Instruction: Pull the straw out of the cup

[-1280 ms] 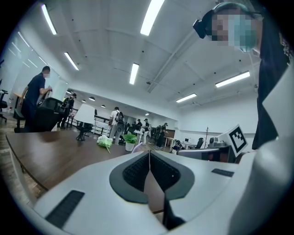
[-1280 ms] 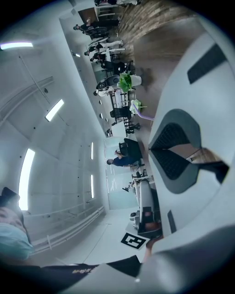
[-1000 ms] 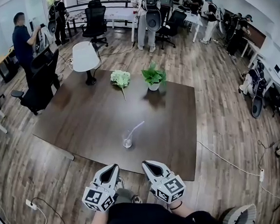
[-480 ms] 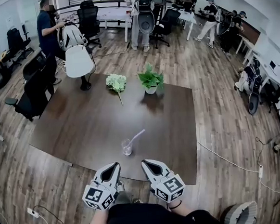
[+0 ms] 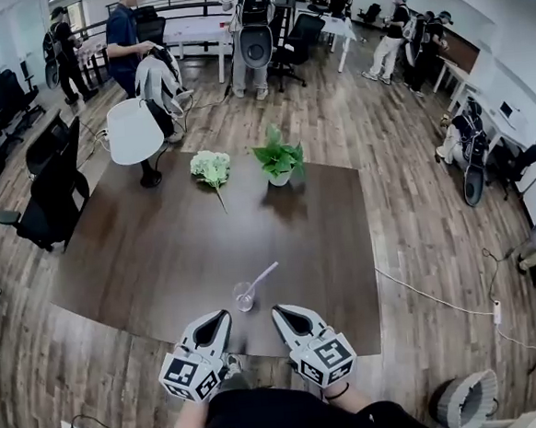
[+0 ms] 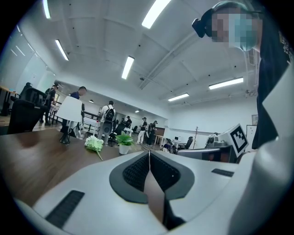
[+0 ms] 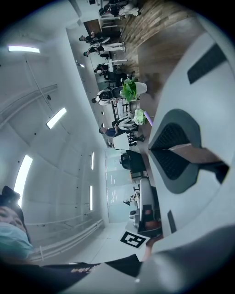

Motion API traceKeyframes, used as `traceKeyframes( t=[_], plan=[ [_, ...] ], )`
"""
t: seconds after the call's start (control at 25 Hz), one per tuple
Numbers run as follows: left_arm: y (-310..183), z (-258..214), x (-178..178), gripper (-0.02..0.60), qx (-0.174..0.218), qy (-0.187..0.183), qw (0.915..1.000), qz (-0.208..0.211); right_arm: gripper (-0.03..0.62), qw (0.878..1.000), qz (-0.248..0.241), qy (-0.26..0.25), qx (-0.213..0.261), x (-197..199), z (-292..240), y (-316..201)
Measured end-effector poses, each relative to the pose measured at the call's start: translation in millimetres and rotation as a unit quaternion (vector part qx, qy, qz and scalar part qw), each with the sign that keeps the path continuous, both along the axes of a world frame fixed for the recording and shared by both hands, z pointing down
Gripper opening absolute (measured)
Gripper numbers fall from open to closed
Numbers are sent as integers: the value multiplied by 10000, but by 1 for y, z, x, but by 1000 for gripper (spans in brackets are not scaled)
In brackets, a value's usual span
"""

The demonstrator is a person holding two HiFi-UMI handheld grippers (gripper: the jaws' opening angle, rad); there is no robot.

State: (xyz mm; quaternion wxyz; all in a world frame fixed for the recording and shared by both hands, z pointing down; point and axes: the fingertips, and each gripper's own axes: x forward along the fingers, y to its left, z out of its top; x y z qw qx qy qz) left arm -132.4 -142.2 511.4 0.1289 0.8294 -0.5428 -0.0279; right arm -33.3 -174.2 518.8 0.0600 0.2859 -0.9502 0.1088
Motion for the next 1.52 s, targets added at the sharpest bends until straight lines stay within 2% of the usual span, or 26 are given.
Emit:
traceKeyframes(
  t=[0.48, 0.96, 1.24, 1.52],
  plan=[
    [-47, 3, -6, 18, -8, 17, 9966, 824, 18, 9970, 766, 40, -46, -6, 3, -30],
    [-80, 9, -11, 18, -127, -87, 9866, 1624, 17, 9893, 1456, 0, -80, -13, 4, -52],
    [-92, 13, -4, 18, -189, -46, 9849, 1722, 18, 9895, 1436, 93, -104, -7, 6, -58],
    [-100, 23, 2, 18, -271, -172, 9832, 1794, 17, 9916, 1275, 163, -105, -7, 5, -72]
  ],
)
